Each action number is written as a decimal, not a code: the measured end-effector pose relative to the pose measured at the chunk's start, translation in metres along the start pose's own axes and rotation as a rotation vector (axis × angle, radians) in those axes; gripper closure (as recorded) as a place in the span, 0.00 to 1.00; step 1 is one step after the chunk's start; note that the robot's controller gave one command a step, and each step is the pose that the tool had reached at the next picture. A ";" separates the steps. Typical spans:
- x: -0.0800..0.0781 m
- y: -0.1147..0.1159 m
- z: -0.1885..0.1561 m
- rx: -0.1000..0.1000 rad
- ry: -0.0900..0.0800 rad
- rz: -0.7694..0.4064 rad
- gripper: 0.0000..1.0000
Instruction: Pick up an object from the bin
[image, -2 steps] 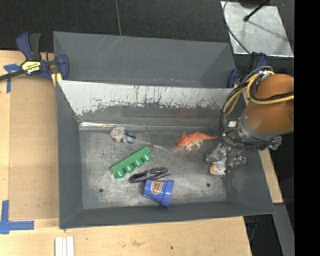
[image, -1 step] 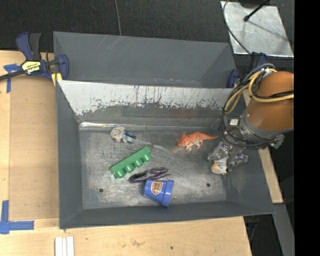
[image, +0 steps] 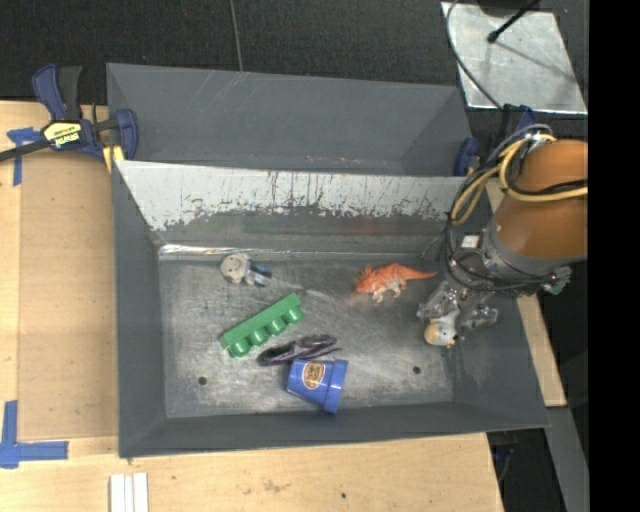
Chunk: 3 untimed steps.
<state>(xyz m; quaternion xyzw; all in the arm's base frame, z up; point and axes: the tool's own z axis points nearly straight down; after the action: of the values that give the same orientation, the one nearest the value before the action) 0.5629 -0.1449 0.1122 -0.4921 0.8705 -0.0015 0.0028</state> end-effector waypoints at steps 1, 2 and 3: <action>0.000 0.000 -0.004 -0.001 0.001 0.000 1.00; 0.000 0.000 -0.009 -0.002 0.001 0.000 1.00; 0.000 0.000 -0.013 -0.001 0.001 0.001 1.00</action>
Offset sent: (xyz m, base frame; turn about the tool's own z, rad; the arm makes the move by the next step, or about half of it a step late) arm 0.0001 0.0001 0.0192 0.0000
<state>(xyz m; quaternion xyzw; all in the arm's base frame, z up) 0.5634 -0.1448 0.1250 -0.4918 0.8707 -0.0012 0.0021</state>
